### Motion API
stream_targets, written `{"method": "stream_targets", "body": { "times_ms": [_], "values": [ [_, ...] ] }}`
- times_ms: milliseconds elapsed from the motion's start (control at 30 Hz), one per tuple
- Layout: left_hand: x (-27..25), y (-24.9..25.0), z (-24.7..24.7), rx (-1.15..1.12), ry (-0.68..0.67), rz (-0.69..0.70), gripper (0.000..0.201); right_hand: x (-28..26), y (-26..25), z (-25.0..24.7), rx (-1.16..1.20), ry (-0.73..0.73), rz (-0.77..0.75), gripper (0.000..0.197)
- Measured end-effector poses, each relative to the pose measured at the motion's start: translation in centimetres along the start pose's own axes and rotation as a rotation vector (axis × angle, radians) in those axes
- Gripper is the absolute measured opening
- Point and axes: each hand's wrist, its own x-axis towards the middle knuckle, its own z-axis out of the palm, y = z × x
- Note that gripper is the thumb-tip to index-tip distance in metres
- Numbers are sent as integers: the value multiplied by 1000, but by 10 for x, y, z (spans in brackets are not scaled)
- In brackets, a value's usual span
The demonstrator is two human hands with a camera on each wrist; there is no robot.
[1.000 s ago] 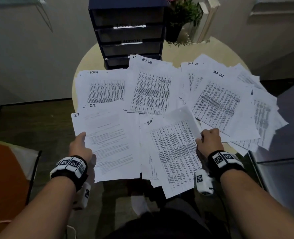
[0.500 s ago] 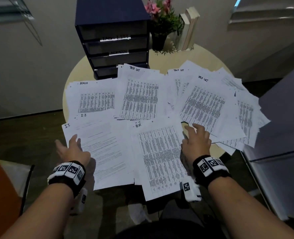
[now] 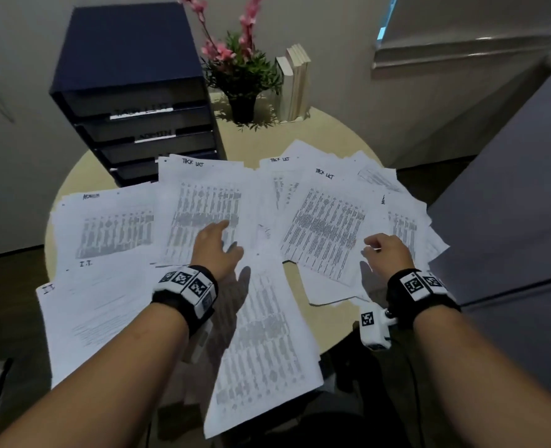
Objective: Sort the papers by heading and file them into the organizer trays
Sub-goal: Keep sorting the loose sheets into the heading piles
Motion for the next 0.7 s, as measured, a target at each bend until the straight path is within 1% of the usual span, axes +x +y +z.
{"method": "stream_targets", "body": {
  "times_ms": [100,233,333,400,467,533,600,633,667,700],
  "values": [
    [19,44,35,-88,-79,-34,63,32,20,-13,50,-36,38,26],
    [54,79,75,-51,-75,-113,60,73,32,-25,92,-87,58,25],
    [76,92,100,99,-69,-177,57,97,37,-28,98,-144,93,38],
    [84,99,111,207,-58,-204,53,107,39,-28,114,-180,95,42],
    [90,101,120,290,-34,-229,60,114,37,-28,107,-220,71,46],
    [95,101,127,305,-14,-234,66,120,37,-27,142,-254,63,56],
    [97,104,132,238,33,-225,66,127,36,-26,252,-282,90,67],
    [97,106,133,201,66,-213,62,130,36,-25,313,-291,114,71],
    [96,109,135,166,89,-194,52,133,36,-25,358,-299,140,69],
    [94,111,137,114,92,-183,38,137,37,-24,388,-302,142,58]
  ]
}}
